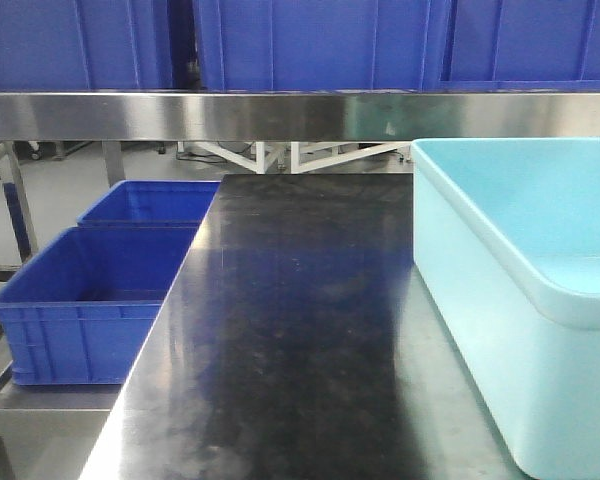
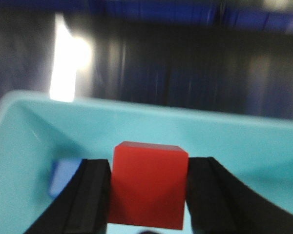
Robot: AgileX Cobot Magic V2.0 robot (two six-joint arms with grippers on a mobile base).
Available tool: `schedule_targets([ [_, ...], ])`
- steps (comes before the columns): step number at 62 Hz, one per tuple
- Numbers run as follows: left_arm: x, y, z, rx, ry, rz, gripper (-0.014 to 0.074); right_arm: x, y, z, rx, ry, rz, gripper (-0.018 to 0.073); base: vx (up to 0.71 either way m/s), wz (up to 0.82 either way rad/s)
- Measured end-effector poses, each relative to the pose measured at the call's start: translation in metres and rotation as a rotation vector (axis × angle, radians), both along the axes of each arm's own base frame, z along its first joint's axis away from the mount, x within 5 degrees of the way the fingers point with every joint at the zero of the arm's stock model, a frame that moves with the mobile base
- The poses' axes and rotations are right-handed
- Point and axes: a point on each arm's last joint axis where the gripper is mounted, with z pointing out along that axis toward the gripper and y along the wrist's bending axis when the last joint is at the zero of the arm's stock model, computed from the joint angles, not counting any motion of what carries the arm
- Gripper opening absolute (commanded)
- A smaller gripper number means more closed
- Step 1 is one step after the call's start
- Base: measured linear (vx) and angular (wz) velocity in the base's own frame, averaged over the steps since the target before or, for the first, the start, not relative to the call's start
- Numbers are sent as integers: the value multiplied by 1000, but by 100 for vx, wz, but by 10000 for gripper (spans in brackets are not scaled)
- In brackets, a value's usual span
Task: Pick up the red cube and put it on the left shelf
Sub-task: 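Close the right gripper on the red cube and lift it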
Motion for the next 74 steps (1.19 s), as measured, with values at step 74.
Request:
schedule_targets([
  [74,0,0,0,0,0,0,106,-94,-13,1,38,-264,0,71,0,1],
])
